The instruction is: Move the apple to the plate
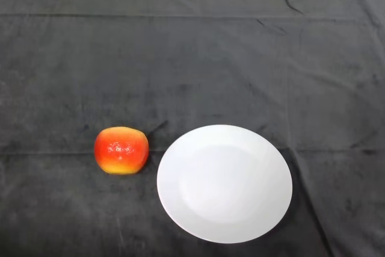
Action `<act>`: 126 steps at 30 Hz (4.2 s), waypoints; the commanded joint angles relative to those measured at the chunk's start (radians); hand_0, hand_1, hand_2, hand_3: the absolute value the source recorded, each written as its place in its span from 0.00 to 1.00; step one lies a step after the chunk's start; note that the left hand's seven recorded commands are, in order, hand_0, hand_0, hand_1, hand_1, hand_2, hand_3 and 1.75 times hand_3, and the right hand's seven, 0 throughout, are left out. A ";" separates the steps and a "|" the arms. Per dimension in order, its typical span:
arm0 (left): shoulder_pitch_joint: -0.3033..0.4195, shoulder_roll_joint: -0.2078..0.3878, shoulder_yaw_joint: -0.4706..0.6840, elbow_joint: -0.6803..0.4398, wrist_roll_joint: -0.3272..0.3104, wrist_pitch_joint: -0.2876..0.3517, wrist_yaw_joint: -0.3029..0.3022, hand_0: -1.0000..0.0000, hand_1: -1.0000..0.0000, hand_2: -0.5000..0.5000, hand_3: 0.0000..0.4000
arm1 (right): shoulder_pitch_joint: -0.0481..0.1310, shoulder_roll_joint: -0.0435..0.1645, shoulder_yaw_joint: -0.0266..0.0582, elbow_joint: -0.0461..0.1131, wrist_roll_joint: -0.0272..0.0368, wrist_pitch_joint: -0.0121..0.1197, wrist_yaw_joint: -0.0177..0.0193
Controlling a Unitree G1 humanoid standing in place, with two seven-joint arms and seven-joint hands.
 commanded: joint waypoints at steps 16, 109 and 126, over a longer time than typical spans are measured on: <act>-0.079 -0.016 -0.089 0.019 0.089 0.004 -0.031 1.00 1.00 0.50 0.00 | -0.054 -0.033 -0.0018 0.001 0.0252 0.000 0.0061; 0.072 -0.261 -0.628 -0.694 0.327 0.358 -0.485 0.00 0.00 0.50 1.00 | -0.041 -0.019 0.0056 -0.034 0.0276 0.002 -0.0075; 0.038 -0.345 -0.746 -0.827 0.443 0.423 -0.352 0.00 0.00 0.50 1.00 | -0.040 -0.019 0.0061 -0.034 0.0283 0.002 -0.0079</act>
